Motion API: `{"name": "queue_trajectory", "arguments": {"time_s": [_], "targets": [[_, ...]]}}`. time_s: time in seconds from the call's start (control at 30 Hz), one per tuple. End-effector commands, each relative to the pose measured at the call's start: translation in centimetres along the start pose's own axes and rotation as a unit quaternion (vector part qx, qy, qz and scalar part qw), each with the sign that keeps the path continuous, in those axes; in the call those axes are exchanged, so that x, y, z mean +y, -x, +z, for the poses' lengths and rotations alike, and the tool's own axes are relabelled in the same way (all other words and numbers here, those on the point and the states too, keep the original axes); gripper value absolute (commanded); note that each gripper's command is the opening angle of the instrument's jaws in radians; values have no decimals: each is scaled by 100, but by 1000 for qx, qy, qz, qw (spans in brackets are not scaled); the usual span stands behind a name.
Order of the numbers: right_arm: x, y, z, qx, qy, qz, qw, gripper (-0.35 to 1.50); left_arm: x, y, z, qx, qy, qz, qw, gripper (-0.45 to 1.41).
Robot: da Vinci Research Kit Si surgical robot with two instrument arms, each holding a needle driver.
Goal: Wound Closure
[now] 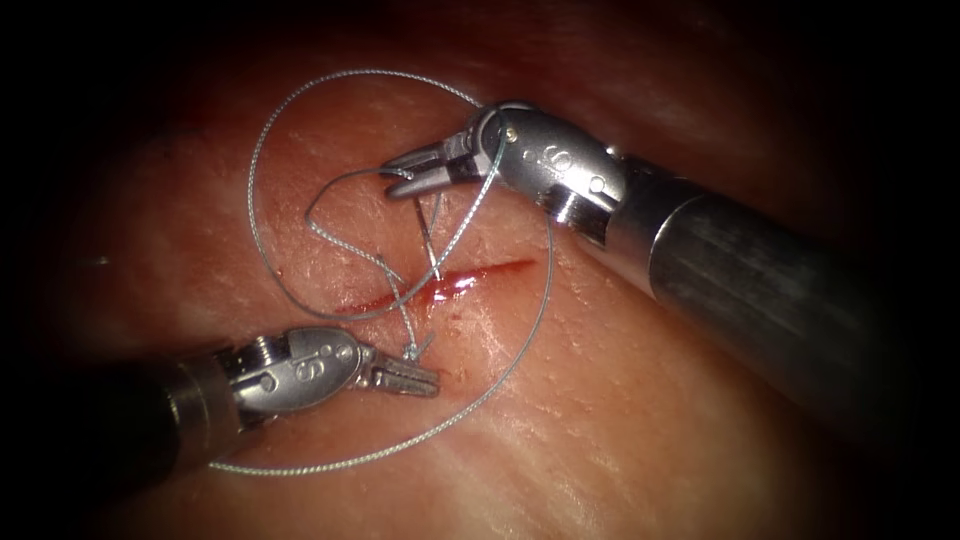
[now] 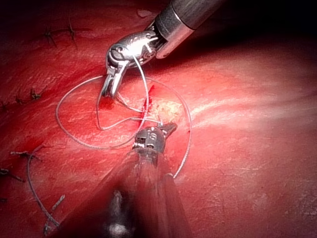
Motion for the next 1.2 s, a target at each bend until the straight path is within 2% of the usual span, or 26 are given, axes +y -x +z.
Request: {"name": "queue_trajectory", "arguments": {"time_s": [0.03,0.43,0.63,0.93,1.2], "targets": [[10,2,2,2,3,-3,1000,-35,-4,2,7,1,1,1,1000,-38],[-4,-7,10,8,-4,-7,1000,-35,-5,1,6,-1,2,0,1000,-38],[-12,-13,13,13,-17,27,999,-35,-6,1,5,-1,2,0,1000,-38],[-17,-16,13,19,-54,35,998,-35,-5,2,2,-1,3,1,1000,-38],[-17,-18,12,19,-58,79,995,-35,-5,2,2,-1,3,1,1000,-38]]}}
